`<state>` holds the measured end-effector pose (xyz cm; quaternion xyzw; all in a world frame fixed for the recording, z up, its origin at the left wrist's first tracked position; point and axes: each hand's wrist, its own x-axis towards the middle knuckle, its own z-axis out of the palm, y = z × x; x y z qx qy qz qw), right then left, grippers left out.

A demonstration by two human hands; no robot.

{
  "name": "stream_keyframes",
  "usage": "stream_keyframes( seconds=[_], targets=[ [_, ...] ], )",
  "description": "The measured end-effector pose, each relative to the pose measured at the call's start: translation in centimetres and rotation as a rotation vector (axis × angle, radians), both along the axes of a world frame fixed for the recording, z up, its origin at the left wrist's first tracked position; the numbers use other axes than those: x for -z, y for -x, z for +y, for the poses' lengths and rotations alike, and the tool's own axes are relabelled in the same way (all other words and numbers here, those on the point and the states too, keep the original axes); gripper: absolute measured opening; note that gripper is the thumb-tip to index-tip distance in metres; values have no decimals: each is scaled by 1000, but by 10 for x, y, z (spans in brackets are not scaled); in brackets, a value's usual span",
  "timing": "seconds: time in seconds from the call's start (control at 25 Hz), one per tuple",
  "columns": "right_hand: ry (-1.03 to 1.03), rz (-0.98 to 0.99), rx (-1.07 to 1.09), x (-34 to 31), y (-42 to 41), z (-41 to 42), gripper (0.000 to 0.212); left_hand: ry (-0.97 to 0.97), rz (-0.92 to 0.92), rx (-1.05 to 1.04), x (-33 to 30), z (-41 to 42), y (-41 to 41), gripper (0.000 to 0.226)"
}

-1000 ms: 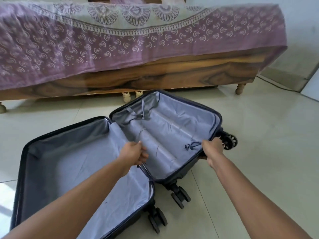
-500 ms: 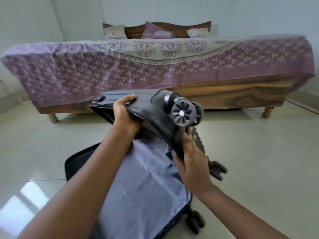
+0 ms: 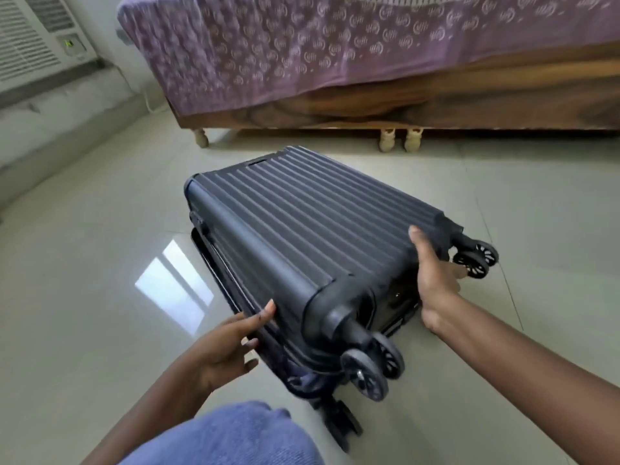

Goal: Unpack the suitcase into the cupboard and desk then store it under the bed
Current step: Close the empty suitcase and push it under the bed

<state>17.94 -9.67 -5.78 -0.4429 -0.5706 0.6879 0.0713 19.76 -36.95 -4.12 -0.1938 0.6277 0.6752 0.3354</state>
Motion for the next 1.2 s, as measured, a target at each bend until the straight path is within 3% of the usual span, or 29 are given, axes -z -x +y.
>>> stream_keyframes(
  seconds=[0.16,0.2,0.36,0.52,0.6,0.68,0.72,0.8,0.88,0.96,1.04,1.12,1.2],
  targets=[
    [-136,-19,-21,4,0,-11,118,31,-43,-68,4,3,-11,148],
    [-136,-21,-30,6,6,-11,125,-20,-33,-121,6,6,-10,144],
    [-46,48,-102,12,24,-1,139,-29,59,-243,4,20,-2,84],
    [-43,84,-153,-2,39,-1,135,-54,65,-303,3,25,23,66],
    [-294,-3,-76,-7,47,8,124,-62,61,-327,4,30,33,71],
    [-758,-60,-56,-14,51,22,109,-76,48,-327,6,33,39,78],
    [-949,-47,-113,-14,54,30,102,-102,39,-320,8,33,41,81],
    [-1096,-55,-278,-7,65,50,85,-111,5,-327,10,33,43,89],
    [-1077,-112,-443,1,77,70,67,93,107,-318,11,35,44,95],
    [-1112,-170,-543,-1,82,82,60,451,500,-226,3,51,43,89],
    [-1206,-247,-609,-11,89,88,60,725,928,70,-12,78,40,89],
    [-1242,-313,-685,-28,92,86,58,960,1101,491,-20,109,41,111],
    [-1233,-250,-791,-41,88,82,48,1178,1199,732,-21,137,43,132]
  ],
)
